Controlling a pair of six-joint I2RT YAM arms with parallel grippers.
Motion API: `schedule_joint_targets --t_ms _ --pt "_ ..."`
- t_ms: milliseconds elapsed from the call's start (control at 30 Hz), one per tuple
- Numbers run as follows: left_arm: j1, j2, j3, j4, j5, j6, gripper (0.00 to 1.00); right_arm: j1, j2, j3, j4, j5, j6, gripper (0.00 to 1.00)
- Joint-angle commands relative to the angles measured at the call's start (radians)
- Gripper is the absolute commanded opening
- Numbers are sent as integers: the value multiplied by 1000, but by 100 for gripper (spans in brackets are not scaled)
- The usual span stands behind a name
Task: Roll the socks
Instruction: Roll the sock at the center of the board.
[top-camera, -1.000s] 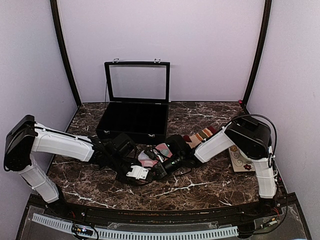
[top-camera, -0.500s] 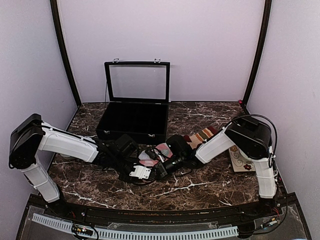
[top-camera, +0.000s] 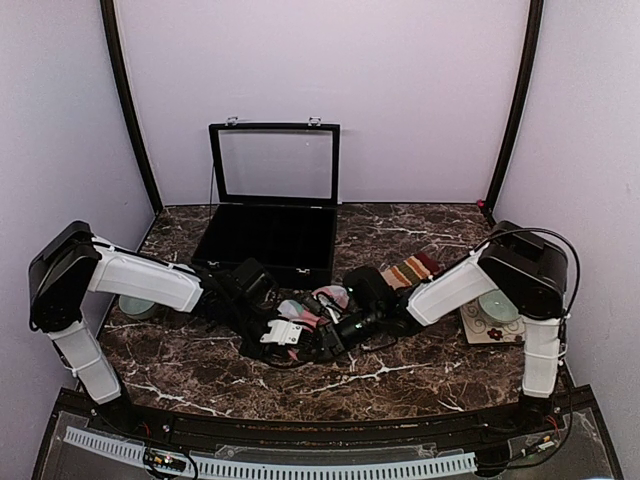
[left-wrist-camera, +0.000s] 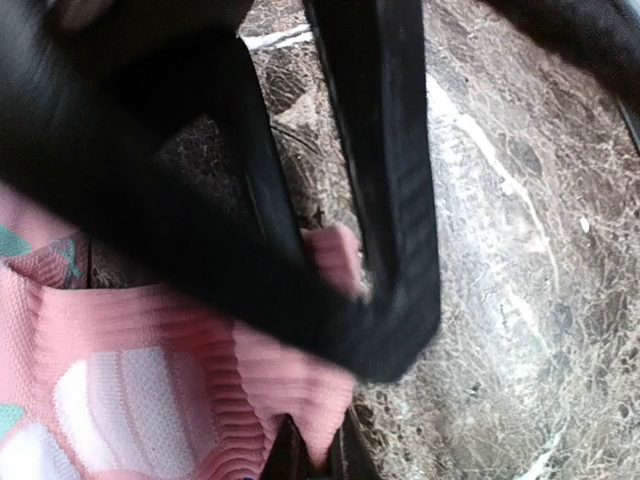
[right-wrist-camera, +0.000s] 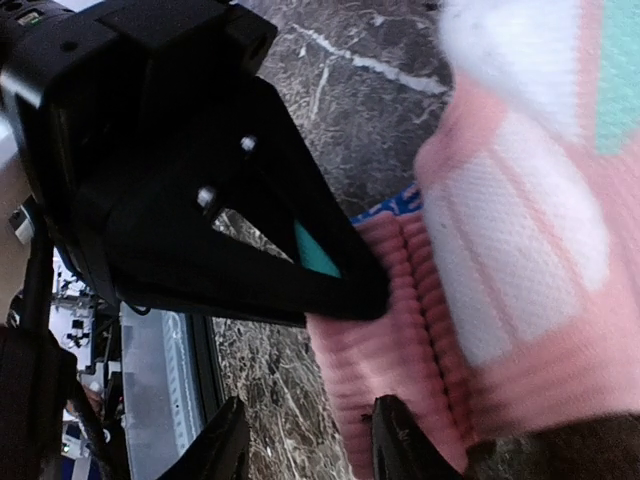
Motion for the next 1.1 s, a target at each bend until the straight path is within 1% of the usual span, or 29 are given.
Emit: schedule_joint_targets --t_ms 0,100,167,233,267,300,333,367,400,467,500,533,567,600,633,667,700,733,800,833,900,1067 --pt "29 61 -22 -257 88 -49 0 -15 -81 -82 -160 212 -114 43" --pt "51 78 -8 -294 130 -66 0 -15 -166 -155 -104 278 -156 44" --pt "64 95 13 -326 170 -73 0 -16 -250 -242 5 324 -181 43" --pt "73 108 24 -354 199 -77 0 -8 -348 -342 91 433 -221 43" --pt "75 112 28 -362 211 -77 0 1 -403 -373 102 534 -246 44" --pt "77 116 31 -374 223 -79 0 14 -470 -399 108 625 -276 54" --pt "82 122 35 -384 239 -80 0 24 -530 -421 118 707 -302 92" --pt "84 132 43 -401 259 -82 0 28 -583 -437 122 780 -313 98" --pt "90 148 53 -418 280 -84 0 28 -633 -450 125 848 -322 99" --pt "101 177 75 -450 317 -95 0 23 -708 -474 134 1035 -292 99" --pt "106 191 85 -466 335 -98 0 20 -728 -479 126 1153 -232 100" --pt "112 205 97 -480 349 -100 0 6 -741 -477 97 1211 -183 100" --pt "116 217 104 -487 359 -103 0 -13 -758 -492 113 1189 -174 100" --pt "121 227 109 -493 361 -108 0 -21 -771 -524 172 1134 -186 100" --pt "123 234 113 -497 361 -111 0 -23 -781 -564 261 1060 -223 100" --pt "127 242 115 -499 357 -118 0 -18 -775 -601 356 951 -274 100" --pt "133 248 119 -500 354 -126 0 -8 -759 -613 397 904 -309 100" --pt "140 254 123 -509 363 -127 0 8 -736 -601 378 868 -352 99" --pt "149 271 135 -530 374 -137 0 59 -684 -576 357 805 -446 91" --pt "150 281 143 -547 369 -140 0 93 -662 -581 384 776 -500 86" --pt "153 294 152 -568 367 -141 0 167 -614 -598 443 766 -591 79" --pt "156 312 149 -589 370 -150 0 313 -475 -515 427 776 -739 66"
